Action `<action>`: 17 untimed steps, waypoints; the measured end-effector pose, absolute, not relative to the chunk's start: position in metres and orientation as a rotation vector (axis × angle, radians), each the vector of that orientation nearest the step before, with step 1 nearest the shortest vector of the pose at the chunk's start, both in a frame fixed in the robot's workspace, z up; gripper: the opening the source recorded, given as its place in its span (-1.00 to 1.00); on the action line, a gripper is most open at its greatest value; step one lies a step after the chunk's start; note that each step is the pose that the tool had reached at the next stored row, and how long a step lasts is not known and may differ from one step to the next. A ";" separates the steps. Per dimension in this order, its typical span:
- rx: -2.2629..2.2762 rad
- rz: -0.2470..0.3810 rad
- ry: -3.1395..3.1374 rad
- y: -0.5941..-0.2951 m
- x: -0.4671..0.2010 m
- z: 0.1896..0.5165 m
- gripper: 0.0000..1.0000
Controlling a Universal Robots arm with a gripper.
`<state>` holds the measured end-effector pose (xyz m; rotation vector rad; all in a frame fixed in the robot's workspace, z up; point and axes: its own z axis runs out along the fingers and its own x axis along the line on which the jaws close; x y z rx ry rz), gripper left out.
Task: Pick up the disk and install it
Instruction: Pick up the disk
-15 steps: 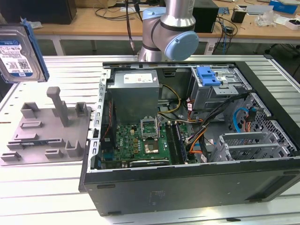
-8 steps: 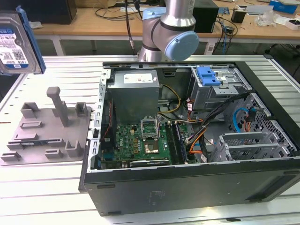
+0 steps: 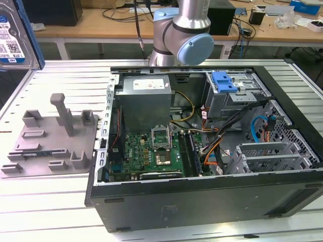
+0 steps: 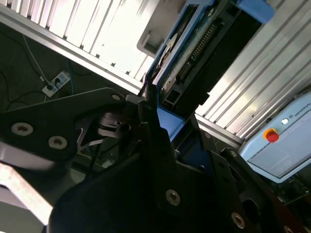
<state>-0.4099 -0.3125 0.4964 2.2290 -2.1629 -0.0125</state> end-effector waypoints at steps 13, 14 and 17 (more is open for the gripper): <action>2.229 -0.012 -2.163 -0.337 -0.379 0.499 -0.26; 2.229 -0.012 -2.163 -0.340 -0.374 0.499 -0.26; 2.229 -0.012 -2.163 -0.348 -0.362 0.500 -0.26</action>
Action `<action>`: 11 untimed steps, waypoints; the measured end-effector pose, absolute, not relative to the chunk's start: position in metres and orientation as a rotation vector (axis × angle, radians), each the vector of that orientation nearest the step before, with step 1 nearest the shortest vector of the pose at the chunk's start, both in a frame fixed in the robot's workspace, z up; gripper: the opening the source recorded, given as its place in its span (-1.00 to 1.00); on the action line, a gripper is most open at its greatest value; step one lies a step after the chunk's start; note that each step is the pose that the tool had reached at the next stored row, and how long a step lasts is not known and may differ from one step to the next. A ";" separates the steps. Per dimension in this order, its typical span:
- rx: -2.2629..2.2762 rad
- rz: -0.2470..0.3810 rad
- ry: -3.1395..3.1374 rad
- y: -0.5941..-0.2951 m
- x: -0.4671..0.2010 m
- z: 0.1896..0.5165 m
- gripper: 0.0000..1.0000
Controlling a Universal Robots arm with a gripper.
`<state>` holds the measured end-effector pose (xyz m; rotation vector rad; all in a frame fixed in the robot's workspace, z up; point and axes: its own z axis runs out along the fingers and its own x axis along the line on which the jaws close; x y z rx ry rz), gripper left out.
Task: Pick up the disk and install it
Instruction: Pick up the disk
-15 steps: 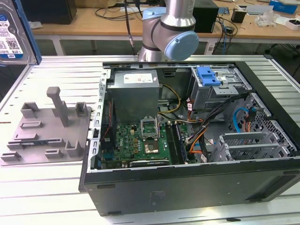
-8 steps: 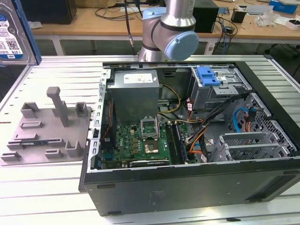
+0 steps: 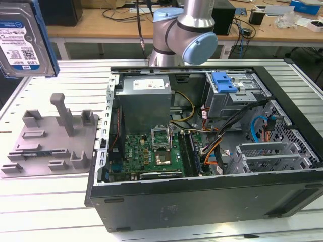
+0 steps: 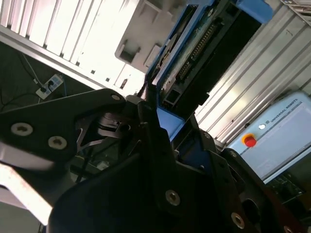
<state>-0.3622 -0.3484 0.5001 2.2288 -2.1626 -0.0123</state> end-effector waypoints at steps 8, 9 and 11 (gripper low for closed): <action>2.229 -0.012 -2.163 -0.377 -0.320 0.502 -0.26; 2.229 -0.012 -2.163 -0.379 -0.316 0.502 -0.26; 2.229 -0.012 -2.163 -0.385 -0.306 0.502 -0.26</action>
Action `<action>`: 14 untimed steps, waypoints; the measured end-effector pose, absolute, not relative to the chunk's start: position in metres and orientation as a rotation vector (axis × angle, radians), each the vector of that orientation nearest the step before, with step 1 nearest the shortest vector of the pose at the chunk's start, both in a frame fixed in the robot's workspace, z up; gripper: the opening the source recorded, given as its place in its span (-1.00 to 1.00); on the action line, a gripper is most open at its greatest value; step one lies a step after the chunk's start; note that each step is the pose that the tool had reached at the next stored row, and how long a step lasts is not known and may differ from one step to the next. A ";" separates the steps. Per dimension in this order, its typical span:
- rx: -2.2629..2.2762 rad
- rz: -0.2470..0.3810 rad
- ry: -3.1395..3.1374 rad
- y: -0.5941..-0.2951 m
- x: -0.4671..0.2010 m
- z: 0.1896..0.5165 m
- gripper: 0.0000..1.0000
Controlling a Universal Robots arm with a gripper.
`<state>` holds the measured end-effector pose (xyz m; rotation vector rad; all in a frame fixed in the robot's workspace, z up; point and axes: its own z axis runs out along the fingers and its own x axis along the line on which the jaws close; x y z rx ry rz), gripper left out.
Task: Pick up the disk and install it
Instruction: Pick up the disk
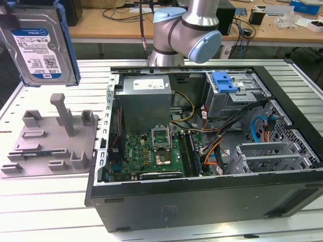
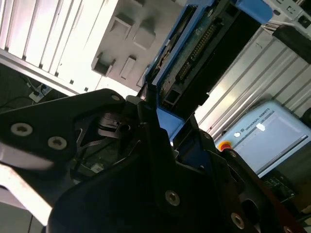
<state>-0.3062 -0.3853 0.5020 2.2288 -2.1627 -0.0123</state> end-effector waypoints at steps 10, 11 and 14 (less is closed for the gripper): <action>2.229 -0.013 -2.162 -0.414 -0.253 0.502 -0.26; 2.229 -0.012 -2.163 -0.416 -0.249 0.502 -0.26; 2.229 -0.013 -2.163 -0.423 -0.236 0.502 -0.26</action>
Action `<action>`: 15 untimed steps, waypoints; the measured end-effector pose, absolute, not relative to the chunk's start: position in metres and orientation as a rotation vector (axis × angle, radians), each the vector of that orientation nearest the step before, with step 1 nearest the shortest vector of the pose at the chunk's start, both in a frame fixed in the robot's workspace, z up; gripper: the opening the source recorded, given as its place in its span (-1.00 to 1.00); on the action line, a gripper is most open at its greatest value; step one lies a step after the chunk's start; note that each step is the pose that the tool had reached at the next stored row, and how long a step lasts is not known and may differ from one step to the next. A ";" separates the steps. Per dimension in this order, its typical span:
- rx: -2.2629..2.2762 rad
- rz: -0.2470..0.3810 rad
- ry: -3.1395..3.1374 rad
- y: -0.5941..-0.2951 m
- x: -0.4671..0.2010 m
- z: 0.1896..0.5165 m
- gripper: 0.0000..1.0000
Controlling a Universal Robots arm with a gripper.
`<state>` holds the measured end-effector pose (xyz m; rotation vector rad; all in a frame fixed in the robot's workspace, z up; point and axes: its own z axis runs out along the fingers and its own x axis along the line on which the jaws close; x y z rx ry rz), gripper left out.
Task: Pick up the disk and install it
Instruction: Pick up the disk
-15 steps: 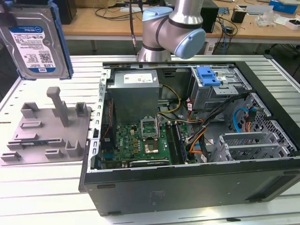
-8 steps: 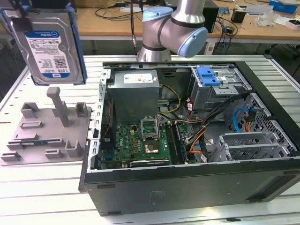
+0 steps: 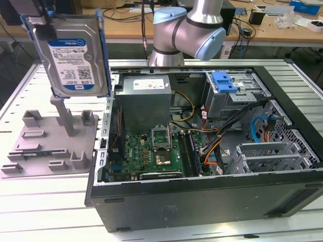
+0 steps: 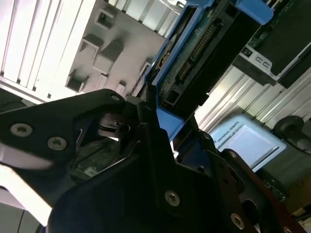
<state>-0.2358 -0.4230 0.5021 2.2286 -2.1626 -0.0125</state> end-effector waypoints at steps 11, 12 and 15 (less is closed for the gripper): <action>2.229 -0.013 -2.162 -0.448 -0.186 0.502 -0.26; 2.229 -0.013 -2.163 -0.450 -0.182 0.502 -0.26; 2.229 -0.013 -2.163 -0.455 -0.168 0.502 -0.26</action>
